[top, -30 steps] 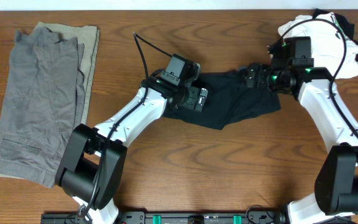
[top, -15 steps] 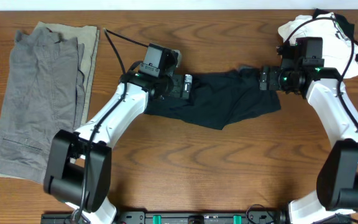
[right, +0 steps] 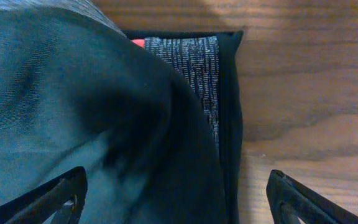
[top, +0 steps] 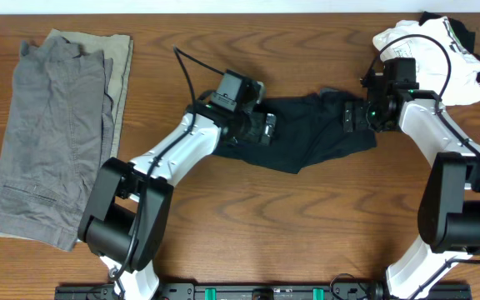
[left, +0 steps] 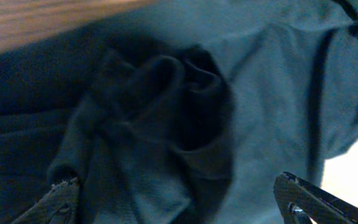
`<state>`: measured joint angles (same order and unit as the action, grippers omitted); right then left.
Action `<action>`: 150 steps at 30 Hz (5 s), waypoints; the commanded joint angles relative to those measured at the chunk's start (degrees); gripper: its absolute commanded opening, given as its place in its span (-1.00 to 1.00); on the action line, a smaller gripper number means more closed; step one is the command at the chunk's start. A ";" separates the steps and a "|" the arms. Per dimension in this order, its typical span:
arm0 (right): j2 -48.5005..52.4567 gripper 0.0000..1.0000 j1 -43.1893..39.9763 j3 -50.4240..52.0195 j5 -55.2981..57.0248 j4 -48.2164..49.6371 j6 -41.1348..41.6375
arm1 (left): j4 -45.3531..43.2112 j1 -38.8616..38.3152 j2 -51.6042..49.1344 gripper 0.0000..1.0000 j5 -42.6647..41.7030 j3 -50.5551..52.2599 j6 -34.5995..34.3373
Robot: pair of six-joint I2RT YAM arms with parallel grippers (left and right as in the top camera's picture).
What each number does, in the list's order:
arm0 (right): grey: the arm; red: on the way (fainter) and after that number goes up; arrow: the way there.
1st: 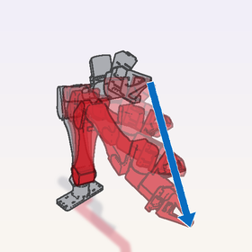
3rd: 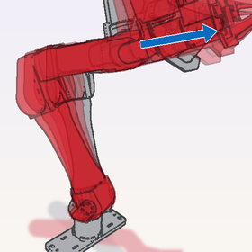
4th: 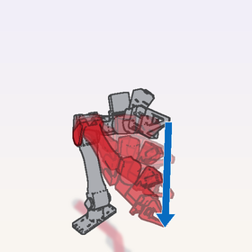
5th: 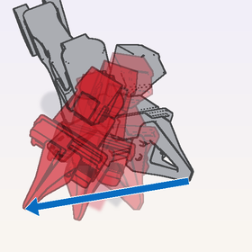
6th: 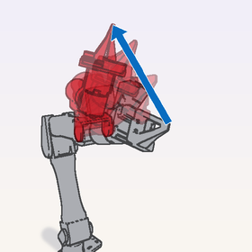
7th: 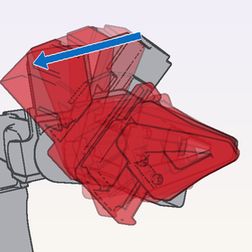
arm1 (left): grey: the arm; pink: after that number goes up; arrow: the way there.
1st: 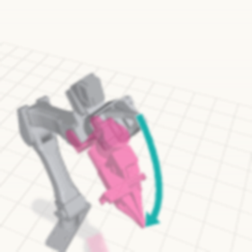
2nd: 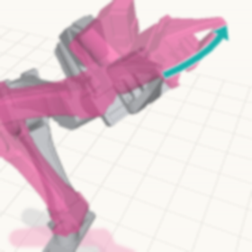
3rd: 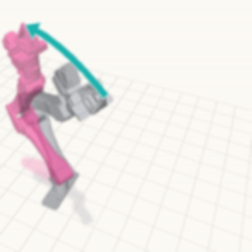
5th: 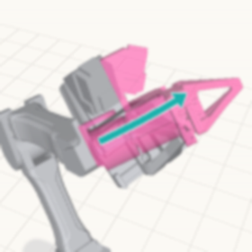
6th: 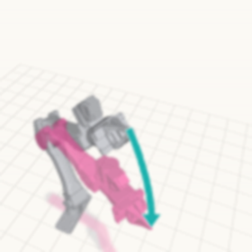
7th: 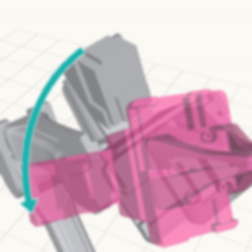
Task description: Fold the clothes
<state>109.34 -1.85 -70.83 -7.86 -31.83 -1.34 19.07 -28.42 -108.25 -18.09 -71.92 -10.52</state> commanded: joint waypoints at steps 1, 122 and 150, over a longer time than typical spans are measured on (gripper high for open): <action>1.38 0.82 -0.61 -0.20 0.57 0.33 -1.31 | -0.13 -2.23 -0.24 0.96 -0.96 -0.31 -0.11; -2.47 -0.08 24.39 -13.03 -11.43 -11.89 9.64 | 11.28 30.77 17.62 0.96 19.23 3.15 -4.17; 1.68 -0.96 36.04 -13.40 -13.60 -3.80 5.79 | 11.28 30.77 17.62 0.96 19.23 3.15 -4.17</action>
<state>110.34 31.40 -84.20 -17.69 -36.97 3.49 30.39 2.20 -90.35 0.43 -69.41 -15.03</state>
